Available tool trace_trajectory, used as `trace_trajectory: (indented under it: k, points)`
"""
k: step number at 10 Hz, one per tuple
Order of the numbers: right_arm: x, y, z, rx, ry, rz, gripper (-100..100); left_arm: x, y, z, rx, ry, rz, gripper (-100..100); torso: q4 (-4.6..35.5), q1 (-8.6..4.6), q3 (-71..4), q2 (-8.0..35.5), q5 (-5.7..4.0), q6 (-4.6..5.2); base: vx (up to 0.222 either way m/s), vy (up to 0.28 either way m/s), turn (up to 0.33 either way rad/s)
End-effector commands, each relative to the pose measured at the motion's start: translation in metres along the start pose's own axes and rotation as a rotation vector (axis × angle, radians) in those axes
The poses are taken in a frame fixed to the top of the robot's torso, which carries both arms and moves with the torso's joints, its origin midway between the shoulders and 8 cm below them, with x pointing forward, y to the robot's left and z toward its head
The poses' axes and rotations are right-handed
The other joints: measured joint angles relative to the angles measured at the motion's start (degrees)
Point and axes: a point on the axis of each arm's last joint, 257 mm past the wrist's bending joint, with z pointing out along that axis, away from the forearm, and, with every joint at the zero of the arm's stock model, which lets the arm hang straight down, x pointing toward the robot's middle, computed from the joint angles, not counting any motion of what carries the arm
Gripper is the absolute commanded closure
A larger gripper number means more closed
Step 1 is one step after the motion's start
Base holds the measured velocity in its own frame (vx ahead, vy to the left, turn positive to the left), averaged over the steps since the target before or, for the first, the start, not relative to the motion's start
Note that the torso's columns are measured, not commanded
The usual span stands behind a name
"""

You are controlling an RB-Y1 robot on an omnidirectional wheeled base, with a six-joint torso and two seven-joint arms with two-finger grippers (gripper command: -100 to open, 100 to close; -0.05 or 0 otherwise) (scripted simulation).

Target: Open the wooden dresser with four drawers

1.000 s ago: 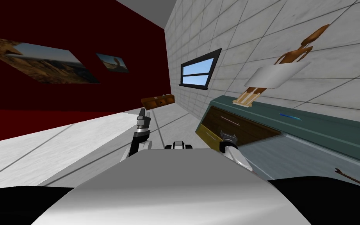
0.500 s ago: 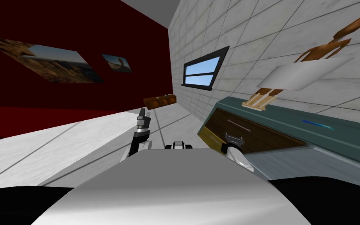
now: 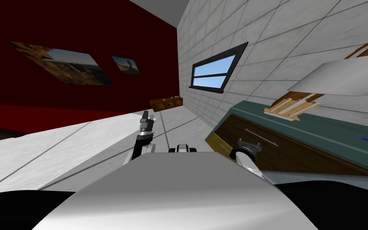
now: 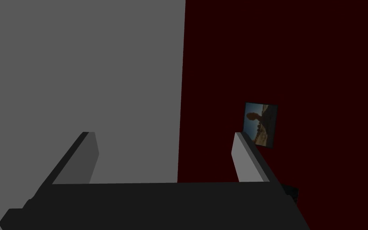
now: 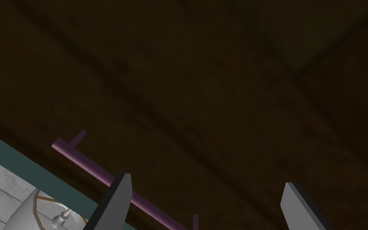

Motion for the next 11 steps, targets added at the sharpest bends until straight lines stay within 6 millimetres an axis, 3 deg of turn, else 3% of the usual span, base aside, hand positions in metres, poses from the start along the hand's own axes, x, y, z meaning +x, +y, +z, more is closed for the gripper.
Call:
trace_trajectory:
  k: [1,5,6,9,11]
  points:
    - [0.0,-0.029,0.008,0.081,-0.025,-0.116,-100,0.0,0.0,0.0,0.0,0.0,0.0,0,0.03,-0.1,0.05,0.05,-0.04,-0.03,0.084,0.04,0.116]
    - [-0.012,-0.069,0.02,0.184,-0.076,-0.264,-100,0.0,0.0,0.0,0.0,0.0,0.0,0,-0.03,0.07,-0.08,-0.15,0.0,-0.03,0.085,0.035,0.069]
    - [-0.01,-0.06,0.02,0.165,-0.067,-0.239,-100,0.0,0.0,0.0,0.0,0.0,0.0,0,-0.04,0.03,-0.09,-0.17,0.01,-0.04,0.043,0.009,0.017]
    - [0.002,-0.087,0.039,0.258,0.008,-0.26,-100,0.0,0.0,0.0,0.001,0.0,0.0,0,0.12,-0.15,0.25,0.38,-0.05,-0.07,-0.152,-0.038,0.37]
    - [0.007,-0.095,0.044,0.286,0.036,-0.264,-100,0.0,0.0,0.0,0.0,0.0,0.0,0,0.0,0.0,0.0,-0.04,-0.01,0.06,-0.175,-0.025,0.16]
